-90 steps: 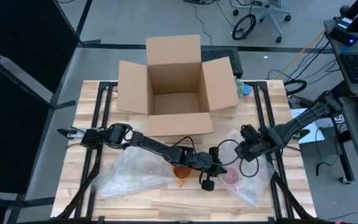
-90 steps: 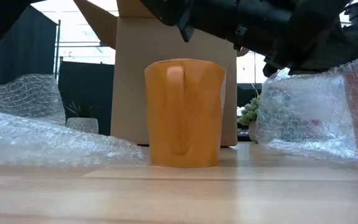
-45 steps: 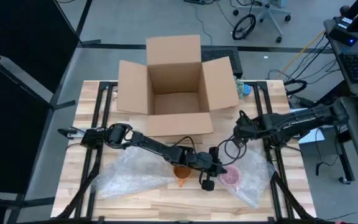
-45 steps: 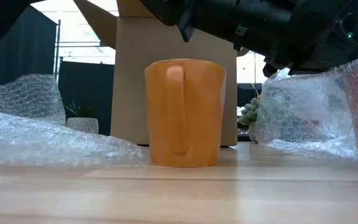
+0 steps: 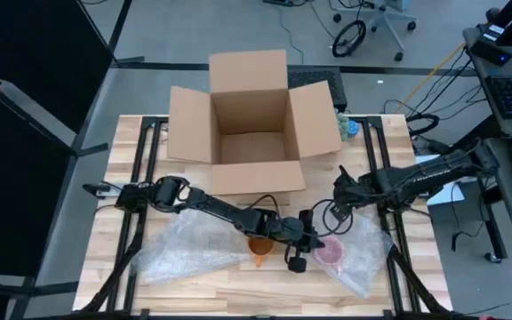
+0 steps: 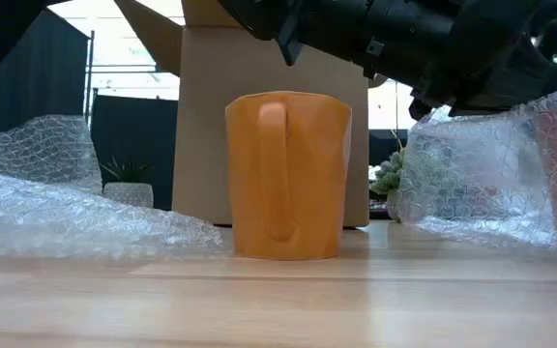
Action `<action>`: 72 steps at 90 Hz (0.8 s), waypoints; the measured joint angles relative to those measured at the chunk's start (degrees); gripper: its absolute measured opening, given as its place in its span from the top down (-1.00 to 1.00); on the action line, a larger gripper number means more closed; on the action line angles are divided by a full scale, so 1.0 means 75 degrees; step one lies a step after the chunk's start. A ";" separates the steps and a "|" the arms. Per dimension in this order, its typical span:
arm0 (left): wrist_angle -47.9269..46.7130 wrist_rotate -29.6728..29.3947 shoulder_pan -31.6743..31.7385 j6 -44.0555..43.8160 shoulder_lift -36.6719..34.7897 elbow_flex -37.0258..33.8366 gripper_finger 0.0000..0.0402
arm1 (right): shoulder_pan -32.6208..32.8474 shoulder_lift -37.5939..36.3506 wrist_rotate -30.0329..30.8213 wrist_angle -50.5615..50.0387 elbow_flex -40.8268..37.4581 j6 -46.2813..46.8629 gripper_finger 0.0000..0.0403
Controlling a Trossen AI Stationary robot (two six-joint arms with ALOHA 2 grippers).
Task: Wrap mug
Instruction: Wrap the pink mug with the transparent bubble wrap
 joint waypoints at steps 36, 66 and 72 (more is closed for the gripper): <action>0.0002 0.0003 0.0000 0.0000 0.0000 0.0000 1.00 | 0.1289 -0.0023 -0.0903 0.1940 -0.0230 0.0102 -0.01; 0.0006 0.0005 0.0003 0.0003 0.0000 0.0000 1.00 | 0.2299 -0.0364 -0.0851 0.3424 -0.0227 0.0335 -0.01; 0.0006 0.0003 0.0003 0.0003 0.0000 0.0000 1.00 | 0.2502 -0.0338 -0.0779 0.3433 -0.0227 0.0542 -0.01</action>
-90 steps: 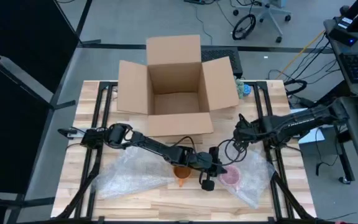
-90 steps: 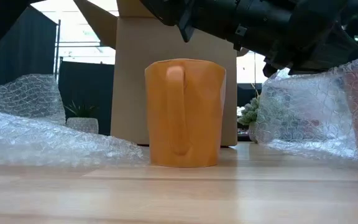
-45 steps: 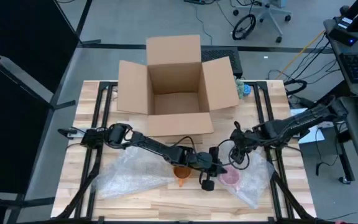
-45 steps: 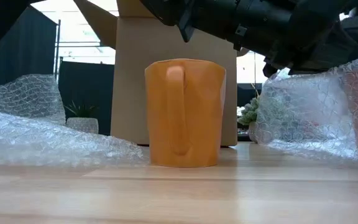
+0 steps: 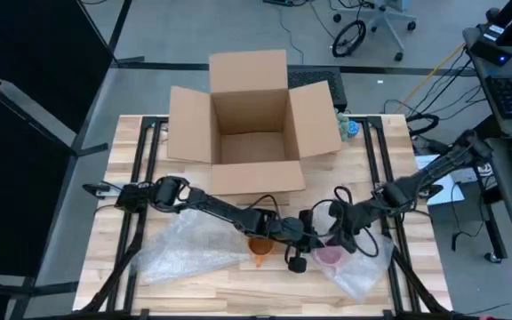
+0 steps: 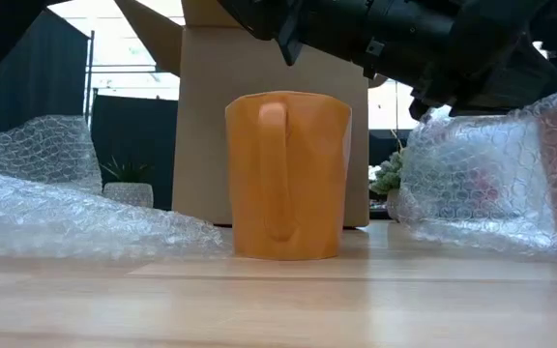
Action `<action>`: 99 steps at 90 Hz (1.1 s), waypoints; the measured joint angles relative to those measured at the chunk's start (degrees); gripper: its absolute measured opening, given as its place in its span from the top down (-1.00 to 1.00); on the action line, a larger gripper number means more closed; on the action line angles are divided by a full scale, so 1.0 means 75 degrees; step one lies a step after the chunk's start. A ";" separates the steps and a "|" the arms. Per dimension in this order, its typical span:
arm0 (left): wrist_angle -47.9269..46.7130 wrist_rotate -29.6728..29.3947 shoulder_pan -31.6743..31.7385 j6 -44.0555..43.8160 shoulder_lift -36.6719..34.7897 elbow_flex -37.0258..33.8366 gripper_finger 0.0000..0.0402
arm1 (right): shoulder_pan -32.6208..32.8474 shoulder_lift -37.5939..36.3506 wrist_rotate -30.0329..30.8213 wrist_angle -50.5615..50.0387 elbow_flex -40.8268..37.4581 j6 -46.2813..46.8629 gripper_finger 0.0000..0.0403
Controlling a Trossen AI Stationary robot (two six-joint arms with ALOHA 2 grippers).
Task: Wrap mug
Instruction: Wrap the pink mug with the transparent bubble wrap
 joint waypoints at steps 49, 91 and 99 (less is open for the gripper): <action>0.0000 0.0020 0.0038 0.0000 0.0000 0.0000 1.00 | 0.1065 0.0690 0.1084 -0.1298 0.1093 -0.0057 0.30; -0.0003 0.0003 0.0038 0.0000 0.0000 0.0000 1.00 | 0.1395 0.3033 0.1458 -0.3049 0.2775 -0.1117 0.97; -0.0001 0.0003 0.0038 0.0000 0.0000 0.0000 1.00 | 0.1401 0.3543 0.1455 -0.3216 0.2844 -0.1094 0.96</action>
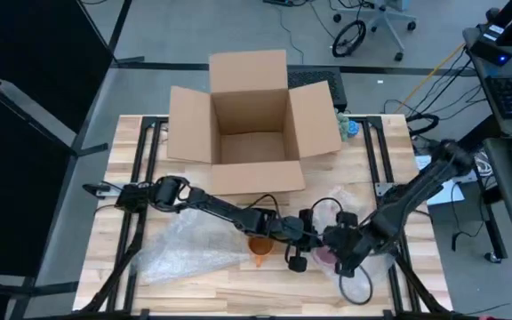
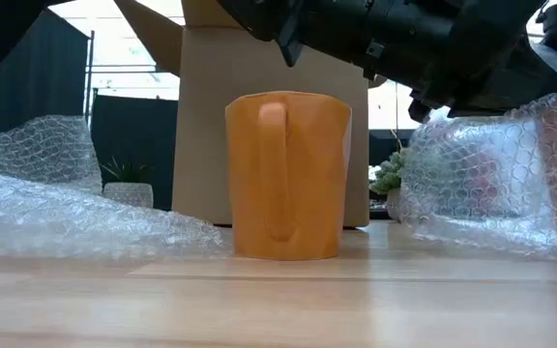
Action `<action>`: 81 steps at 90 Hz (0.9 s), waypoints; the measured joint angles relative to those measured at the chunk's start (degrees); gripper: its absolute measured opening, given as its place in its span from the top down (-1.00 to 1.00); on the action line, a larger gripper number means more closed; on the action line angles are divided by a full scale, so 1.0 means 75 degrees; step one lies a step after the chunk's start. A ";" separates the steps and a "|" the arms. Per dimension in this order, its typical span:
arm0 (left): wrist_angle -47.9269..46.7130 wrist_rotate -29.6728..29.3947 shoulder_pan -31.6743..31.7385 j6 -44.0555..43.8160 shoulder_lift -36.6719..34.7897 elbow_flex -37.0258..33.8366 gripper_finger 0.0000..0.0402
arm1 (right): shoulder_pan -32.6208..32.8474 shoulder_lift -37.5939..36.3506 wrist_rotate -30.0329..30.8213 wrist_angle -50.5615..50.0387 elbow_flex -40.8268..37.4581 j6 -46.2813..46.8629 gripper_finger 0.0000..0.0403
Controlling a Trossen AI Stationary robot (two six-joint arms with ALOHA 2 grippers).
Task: Wrap mug
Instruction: Wrap the pink mug with the transparent bubble wrap
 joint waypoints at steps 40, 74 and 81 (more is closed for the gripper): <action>-0.0373 -0.0038 -0.0137 0.0032 0.0019 0.0431 1.00 | -0.0149 0.0812 -0.0113 -0.0128 0.0012 0.0033 1.00; -0.3048 -0.2521 -0.0809 0.1692 -0.0844 0.1069 1.00 | -0.0020 0.0838 0.0023 -0.0104 -0.0032 0.0186 1.00; -0.2936 -0.3092 -0.0822 0.1804 -0.0867 0.1102 1.00 | -0.0023 0.0838 0.0036 -0.0098 -0.0032 0.0189 1.00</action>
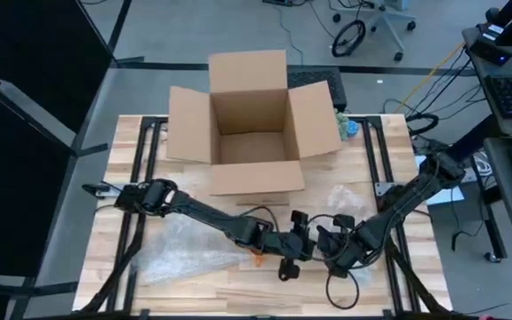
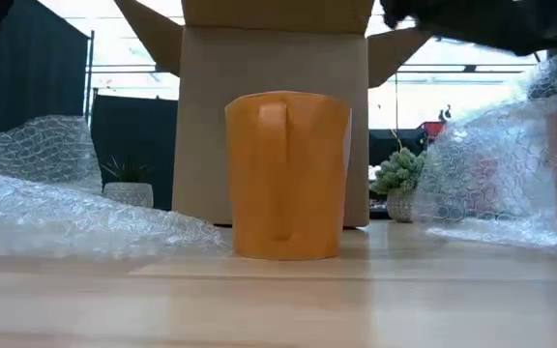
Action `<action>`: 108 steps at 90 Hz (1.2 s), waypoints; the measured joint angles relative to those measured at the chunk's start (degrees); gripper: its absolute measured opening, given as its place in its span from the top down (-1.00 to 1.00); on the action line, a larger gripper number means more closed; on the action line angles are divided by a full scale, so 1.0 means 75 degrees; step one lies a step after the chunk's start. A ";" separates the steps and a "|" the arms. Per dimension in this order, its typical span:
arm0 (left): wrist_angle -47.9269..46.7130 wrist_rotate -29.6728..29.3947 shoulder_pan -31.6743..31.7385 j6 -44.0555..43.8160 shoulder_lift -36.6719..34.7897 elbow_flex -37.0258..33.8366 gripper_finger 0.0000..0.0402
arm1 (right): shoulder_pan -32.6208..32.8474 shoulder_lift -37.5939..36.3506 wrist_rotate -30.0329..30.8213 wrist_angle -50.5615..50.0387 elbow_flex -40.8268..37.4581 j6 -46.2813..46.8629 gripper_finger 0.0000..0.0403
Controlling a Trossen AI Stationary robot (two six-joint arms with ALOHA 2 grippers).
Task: Wrap mug
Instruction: Wrap the pink mug with the transparent bubble wrap
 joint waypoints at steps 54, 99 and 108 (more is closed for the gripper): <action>0.1525 0.3124 0.0834 -0.0437 0.0788 -0.0015 1.00 | 0.0021 0.0000 -0.0017 0.0080 0.0000 -0.0181 1.00; 0.2204 0.3225 0.0757 -0.0420 0.1414 0.0023 1.00 | 0.0015 -0.0009 -0.0058 0.0030 0.0000 -0.0092 1.00; 0.2223 0.3241 0.0758 -0.0416 0.1430 0.0029 1.00 | 0.0024 -0.0096 -0.0176 -0.0064 0.0055 0.0122 1.00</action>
